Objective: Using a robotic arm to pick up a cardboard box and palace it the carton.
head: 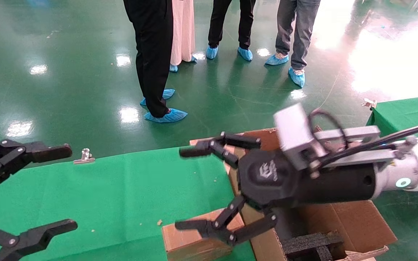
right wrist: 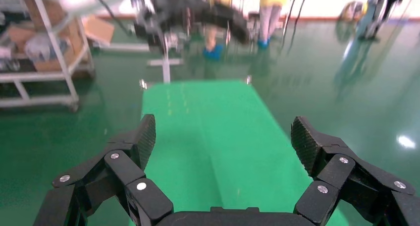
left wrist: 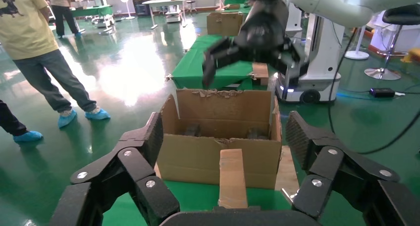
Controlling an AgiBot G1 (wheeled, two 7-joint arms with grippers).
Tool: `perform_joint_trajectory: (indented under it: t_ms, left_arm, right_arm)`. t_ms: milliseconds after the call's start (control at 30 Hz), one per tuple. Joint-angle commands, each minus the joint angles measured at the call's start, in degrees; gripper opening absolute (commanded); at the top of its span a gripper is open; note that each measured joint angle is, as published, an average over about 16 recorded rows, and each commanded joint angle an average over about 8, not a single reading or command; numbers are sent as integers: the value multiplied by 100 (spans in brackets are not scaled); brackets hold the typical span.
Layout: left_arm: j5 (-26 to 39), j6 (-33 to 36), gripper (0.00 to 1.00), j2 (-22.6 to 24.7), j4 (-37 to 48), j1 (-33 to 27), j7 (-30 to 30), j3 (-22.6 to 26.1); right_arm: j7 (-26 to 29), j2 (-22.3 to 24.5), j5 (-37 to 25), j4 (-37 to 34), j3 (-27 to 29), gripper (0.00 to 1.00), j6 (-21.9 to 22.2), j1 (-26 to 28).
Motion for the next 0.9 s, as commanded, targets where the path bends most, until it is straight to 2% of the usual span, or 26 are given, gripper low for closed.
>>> perform_joint_trajectory:
  t_ms: [33,233,433,900]
  left_arm:
    - [0,0,0,0,1,-1,1,1]
    - [-2,0,0,-1,2,-2,2,4]
    - [-4,-1,0,-2,2,-3,4,6]
    - [-8,-4,0,-4,2,-4,7,13]
  right_arm:
    - [73,22,-175,10,-86,100,-32,91]
    - [322,-168,-967,-186,-595,100,-250,611]
    - [349,-458,-1766,-377,-1400,100,-403,1225]
    - [-617,-1218,-2502,-1374,-3548,100,-416,2635]
